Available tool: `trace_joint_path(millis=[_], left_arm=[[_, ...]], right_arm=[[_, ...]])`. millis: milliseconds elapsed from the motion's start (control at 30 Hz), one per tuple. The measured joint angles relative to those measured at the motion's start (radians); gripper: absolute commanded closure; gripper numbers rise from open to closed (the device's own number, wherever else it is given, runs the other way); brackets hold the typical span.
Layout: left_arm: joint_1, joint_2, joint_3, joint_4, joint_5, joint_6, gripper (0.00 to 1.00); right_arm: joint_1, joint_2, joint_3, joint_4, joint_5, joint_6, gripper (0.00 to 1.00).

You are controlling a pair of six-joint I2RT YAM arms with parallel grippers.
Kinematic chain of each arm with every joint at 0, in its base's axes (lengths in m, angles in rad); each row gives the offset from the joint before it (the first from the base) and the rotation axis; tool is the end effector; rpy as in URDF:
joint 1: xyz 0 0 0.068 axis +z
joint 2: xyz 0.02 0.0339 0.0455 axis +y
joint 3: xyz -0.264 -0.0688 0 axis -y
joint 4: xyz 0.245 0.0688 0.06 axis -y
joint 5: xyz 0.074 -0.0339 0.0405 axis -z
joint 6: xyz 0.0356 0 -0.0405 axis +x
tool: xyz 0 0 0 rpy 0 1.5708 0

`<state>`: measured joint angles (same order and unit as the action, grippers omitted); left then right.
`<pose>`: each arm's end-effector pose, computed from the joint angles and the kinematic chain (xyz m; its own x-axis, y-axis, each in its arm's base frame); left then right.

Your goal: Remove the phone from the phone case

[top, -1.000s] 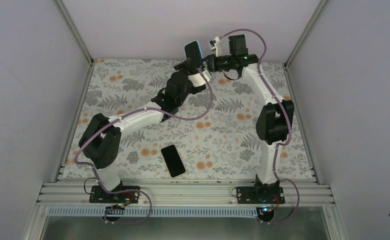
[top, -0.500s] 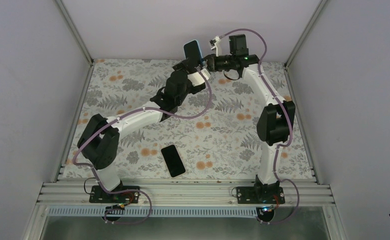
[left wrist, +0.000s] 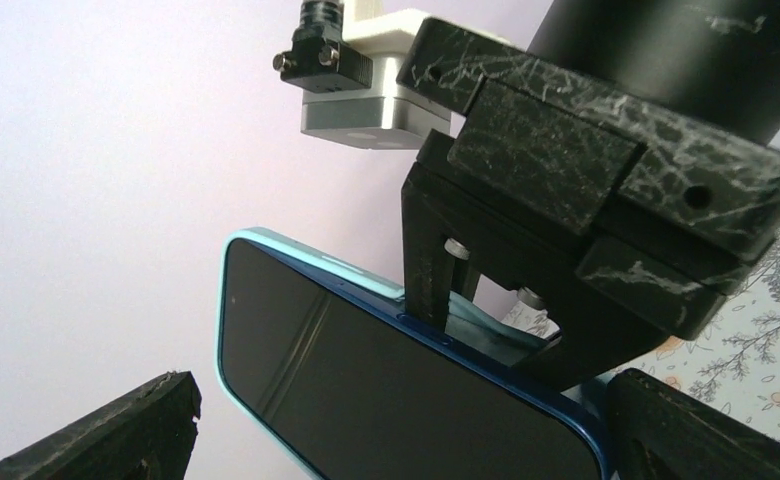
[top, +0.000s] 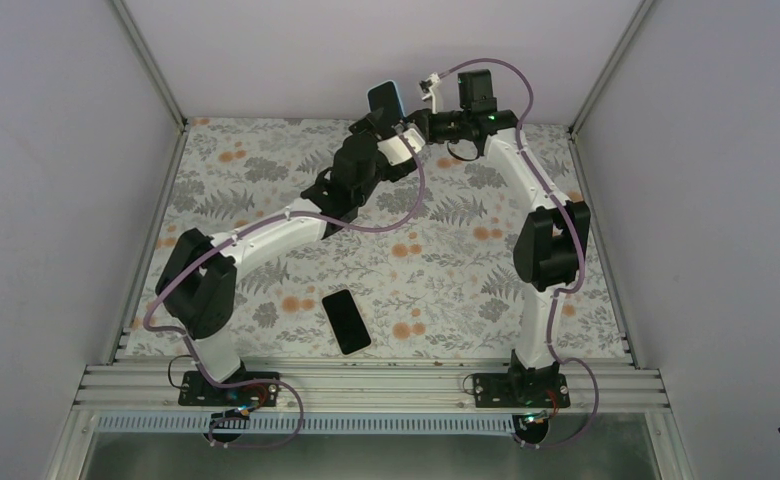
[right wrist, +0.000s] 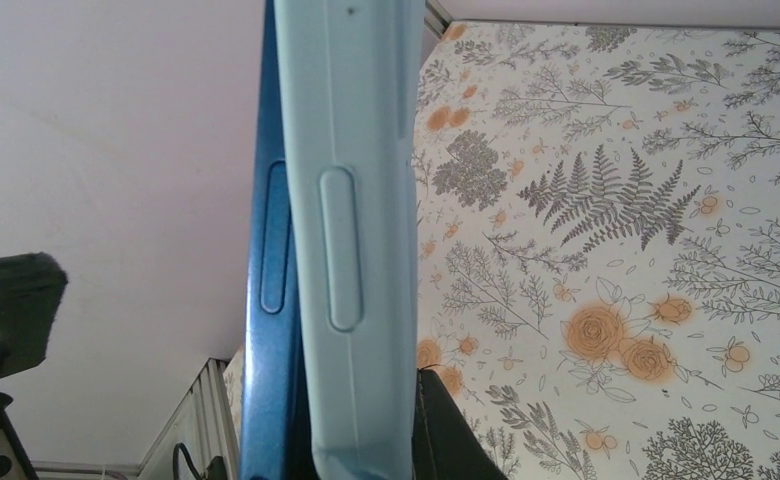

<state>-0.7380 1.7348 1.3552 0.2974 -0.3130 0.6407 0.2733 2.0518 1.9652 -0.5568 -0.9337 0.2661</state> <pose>0.3184 -0.2747 0.3300 0.1982 0.5884 -0.7839 0.3675 0.6968 0.6160 0.4425 0.1538 0.3290 -0.7624 -0.0512 -0.6451 -0.6004 0.4277 0.6757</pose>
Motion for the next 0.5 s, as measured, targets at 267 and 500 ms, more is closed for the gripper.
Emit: trace_joint_path(millis=[267, 500], left_arm=[[-0.007, 0.029, 0.005, 0.038, -0.072, 0.010, 0.02], [-0.031, 0.034, -0.032, 0.191, -0.187, 0.093, 0.04]], right_arm=[[0.000, -0.007, -0.018, 0.026, 0.004, 0.009, 0.97], [0.000, -0.039, -0.041, 0.095, 0.008, 0.026, 0.97]])
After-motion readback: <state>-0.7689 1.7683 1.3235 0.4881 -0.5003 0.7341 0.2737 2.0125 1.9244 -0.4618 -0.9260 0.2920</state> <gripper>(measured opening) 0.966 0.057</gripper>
